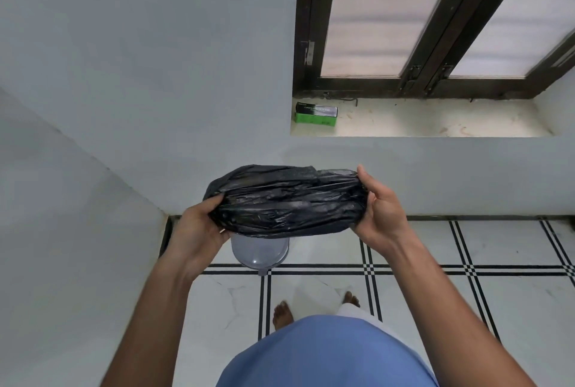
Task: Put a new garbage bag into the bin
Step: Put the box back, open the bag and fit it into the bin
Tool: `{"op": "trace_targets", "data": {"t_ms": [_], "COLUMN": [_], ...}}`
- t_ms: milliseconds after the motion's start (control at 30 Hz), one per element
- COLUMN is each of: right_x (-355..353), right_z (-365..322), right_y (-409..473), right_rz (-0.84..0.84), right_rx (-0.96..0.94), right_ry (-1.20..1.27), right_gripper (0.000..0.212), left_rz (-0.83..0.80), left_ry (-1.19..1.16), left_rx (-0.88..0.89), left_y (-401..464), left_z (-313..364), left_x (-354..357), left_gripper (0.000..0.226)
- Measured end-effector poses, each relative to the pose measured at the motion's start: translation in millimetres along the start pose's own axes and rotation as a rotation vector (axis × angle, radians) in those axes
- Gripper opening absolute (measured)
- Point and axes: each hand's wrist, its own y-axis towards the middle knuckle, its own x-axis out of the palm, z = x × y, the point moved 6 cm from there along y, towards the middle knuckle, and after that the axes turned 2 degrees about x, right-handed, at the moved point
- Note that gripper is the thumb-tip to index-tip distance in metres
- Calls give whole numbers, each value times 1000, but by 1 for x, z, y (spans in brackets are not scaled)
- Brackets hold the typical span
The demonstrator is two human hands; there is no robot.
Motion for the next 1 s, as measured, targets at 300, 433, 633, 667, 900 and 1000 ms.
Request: {"op": "trace_targets", "data": {"t_ms": [300, 433, 633, 667, 900, 1000], "right_x": [4, 8, -12, -15, -19, -24], "right_z": [10, 14, 18, 18, 13, -1], "right_y": [-10, -16, -10, -12, -23, -27], "right_rz": [-86, -107, -24, -18, -6, -64], "right_rx": [-56, -44, -30, -3, 59, 12], "right_ry": [-214, -754, -648, -458, 73, -40], "right_gripper": [61, 48, 54, 57, 61, 49], "left_rz": [-127, -183, 57, 84, -75, -147], "left_ry": [52, 435, 10, -50, 7, 448], "left_rx": [-59, -27, 22, 40, -26, -38], "left_y": [-20, -30, -26, -29, -52, -63], "left_z": [-4, -13, -13, -12, -22, -27], "left_x": [-21, -11, -20, -22, 1, 17], "left_gripper": [37, 41, 24, 25, 44, 38]}}
